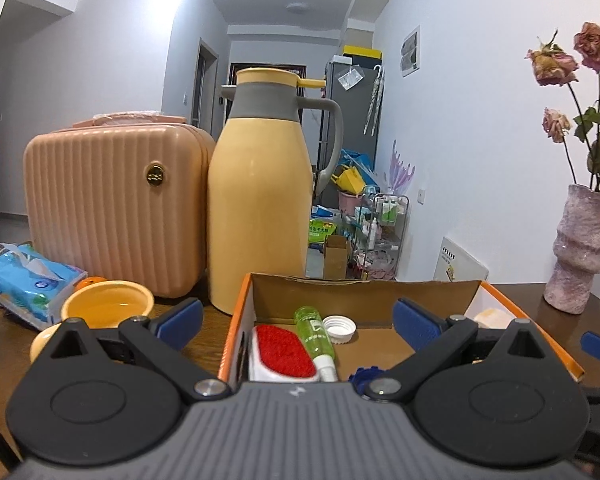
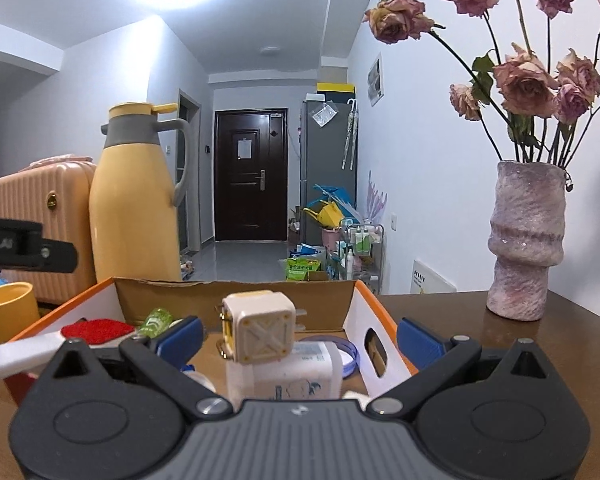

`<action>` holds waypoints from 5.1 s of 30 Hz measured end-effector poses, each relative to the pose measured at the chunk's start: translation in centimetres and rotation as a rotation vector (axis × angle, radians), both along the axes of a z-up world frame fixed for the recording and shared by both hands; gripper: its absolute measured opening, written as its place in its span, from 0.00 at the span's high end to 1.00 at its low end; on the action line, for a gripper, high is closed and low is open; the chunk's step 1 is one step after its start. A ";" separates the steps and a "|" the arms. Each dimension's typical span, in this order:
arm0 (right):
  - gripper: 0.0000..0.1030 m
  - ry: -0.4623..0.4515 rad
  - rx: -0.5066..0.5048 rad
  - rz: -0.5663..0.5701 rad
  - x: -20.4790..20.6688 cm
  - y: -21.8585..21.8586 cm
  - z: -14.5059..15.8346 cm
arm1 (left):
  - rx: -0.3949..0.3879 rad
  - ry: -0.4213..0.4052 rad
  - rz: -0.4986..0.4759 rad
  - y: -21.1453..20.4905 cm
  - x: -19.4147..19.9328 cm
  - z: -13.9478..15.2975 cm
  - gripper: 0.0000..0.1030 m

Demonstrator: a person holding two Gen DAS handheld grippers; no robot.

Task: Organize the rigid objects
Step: 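Withdraw both tools from the cardboard box back over the table items, then grasp the white lotion bottle with the left tool while the right tool grasps the round white tin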

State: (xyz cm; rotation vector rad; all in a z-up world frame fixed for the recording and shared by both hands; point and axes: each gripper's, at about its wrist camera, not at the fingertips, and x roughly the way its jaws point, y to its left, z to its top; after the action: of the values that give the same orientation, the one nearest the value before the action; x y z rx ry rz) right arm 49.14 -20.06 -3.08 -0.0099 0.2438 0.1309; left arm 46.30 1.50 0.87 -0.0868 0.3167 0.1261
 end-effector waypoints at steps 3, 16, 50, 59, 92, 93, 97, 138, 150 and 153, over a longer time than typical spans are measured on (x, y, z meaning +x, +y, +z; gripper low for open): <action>0.00 0.001 -0.002 0.004 -1.0 -0.5 0.0 | 0.008 -0.021 0.007 0.4 -1.6 -0.1 0.00; 0.00 -0.001 -0.037 0.015 -6.4 -1.6 -0.3 | -0.005 -0.037 -0.012 1.4 -6.9 -0.5 0.00; 0.00 0.143 0.011 -0.142 -15.2 -6.7 -1.3 | 0.203 0.226 -0.371 -3.2 -11.5 -6.1 0.00; 0.00 0.233 0.134 -0.251 -13.8 -10.0 -1.9 | 0.297 0.254 -0.482 -4.8 -8.8 -7.5 0.00; 0.00 0.268 0.111 -0.237 -12.8 -9.5 -2.4 | 0.289 0.312 -0.559 -6.8 -2.5 -8.8 0.01; 0.00 0.269 0.110 -0.235 -12.7 -9.4 -2.4 | 0.285 0.311 -0.559 -6.7 -2.6 -8.8 0.02; 0.00 0.267 0.110 -0.230 -12.8 -9.4 -2.4 | 0.301 0.298 -0.564 -6.9 -2.9 -8.8 0.03; 0.00 0.231 0.012 0.047 -11.3 -2.9 -2.8 | 0.123 0.112 -0.196 -0.8 -11.6 -4.2 0.03; 0.10 0.355 -0.030 0.082 -6.9 1.5 -3.9 | 0.088 0.108 -0.125 1.4 -11.8 -3.6 0.03; 0.11 0.386 -0.040 0.073 -6.1 2.2 -4.2 | 0.085 0.107 -0.122 1.5 -11.8 -3.5 0.03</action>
State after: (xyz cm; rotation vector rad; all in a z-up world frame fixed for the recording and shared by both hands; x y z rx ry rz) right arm 43.08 -17.89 -7.31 -0.0330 0.6318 0.2002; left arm 34.51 3.04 -2.67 0.0240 0.4217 0.0235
